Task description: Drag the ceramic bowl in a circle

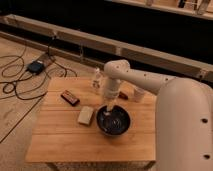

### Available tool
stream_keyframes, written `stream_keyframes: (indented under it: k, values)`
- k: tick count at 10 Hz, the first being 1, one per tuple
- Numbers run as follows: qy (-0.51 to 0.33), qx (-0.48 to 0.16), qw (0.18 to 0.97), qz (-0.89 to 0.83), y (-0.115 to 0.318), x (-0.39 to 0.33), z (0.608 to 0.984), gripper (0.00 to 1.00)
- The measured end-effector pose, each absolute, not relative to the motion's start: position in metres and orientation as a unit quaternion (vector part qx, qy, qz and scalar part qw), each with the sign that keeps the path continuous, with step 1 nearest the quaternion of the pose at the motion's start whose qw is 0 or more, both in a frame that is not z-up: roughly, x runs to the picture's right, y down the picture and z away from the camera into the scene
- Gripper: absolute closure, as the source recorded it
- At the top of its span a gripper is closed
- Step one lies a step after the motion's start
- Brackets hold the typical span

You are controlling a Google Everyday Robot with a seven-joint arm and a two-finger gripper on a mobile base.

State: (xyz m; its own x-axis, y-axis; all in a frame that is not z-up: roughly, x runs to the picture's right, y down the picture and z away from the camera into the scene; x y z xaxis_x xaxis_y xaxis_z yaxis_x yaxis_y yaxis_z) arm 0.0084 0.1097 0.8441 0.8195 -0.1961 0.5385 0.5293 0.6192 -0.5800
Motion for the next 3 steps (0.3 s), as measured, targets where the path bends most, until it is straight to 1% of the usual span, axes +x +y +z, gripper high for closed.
stream_keyframes:
  k: [3]
  values:
    - [-0.218, -0.383, 0.873, -0.209, 0.1096, 0.0065, 0.8441, 0.2]
